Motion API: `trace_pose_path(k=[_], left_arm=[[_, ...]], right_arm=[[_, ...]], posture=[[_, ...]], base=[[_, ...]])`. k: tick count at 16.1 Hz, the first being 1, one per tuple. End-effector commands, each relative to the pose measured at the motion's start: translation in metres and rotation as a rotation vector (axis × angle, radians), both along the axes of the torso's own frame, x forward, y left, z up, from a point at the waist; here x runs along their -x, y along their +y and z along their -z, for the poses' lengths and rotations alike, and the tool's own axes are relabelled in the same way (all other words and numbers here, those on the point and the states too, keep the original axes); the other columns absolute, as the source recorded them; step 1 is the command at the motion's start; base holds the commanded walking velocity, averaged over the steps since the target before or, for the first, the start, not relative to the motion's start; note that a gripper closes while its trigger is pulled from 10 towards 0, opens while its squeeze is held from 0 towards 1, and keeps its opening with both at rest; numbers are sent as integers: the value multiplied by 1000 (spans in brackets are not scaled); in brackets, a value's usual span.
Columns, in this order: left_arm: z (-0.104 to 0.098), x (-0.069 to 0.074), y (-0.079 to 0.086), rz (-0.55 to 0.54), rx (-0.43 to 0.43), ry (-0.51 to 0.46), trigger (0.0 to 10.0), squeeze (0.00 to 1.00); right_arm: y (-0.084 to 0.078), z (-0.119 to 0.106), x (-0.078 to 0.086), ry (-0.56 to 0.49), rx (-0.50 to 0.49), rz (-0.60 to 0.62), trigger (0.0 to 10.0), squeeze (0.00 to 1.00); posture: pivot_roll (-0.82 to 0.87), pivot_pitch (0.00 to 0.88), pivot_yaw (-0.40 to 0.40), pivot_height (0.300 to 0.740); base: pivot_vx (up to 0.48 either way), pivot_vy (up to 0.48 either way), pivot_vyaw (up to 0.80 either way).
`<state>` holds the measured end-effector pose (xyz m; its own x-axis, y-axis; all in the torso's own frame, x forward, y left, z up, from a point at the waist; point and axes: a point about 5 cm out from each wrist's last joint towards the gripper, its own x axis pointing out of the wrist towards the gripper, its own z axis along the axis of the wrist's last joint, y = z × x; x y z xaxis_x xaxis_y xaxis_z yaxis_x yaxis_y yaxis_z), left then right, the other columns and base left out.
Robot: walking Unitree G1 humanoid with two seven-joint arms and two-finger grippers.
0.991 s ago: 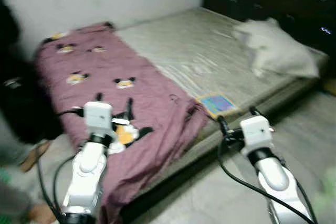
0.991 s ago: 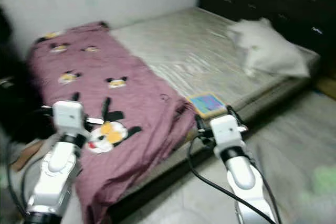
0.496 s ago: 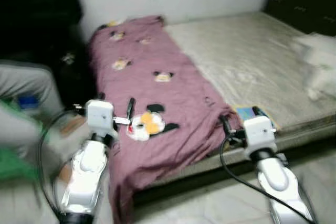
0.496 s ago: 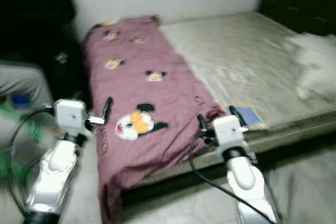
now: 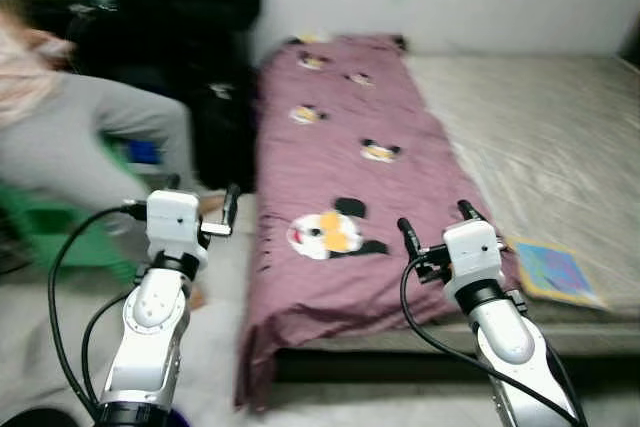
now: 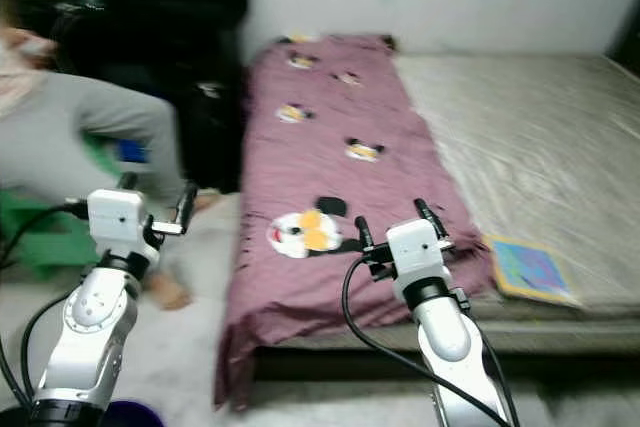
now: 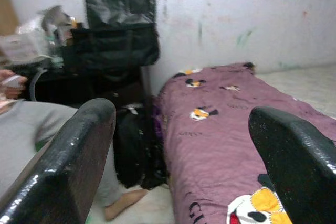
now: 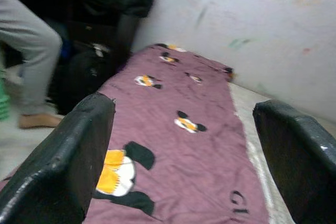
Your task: Clean up the room
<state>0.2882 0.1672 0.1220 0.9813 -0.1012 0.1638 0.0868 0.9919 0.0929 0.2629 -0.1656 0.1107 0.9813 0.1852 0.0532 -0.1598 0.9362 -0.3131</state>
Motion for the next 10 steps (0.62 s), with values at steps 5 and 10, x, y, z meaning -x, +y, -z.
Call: trace_pose_path(k=[5, 10], left_arm=[[-4, 3, -12, 107, 27, -26, 10000, 0], [-5, 4, -13, 137, 33, -33, 10000, 0]], right_arm=[[-6, -1, 0, 2, -18, 24, 10000, 0], [-9, 2, 0, 9, -25, 39, 10000, 0]], posture=[[-77, 0, -4, 740], [-77, 0, -3, 740]], base=[[0, 0, 156], [317, 0, 0]])
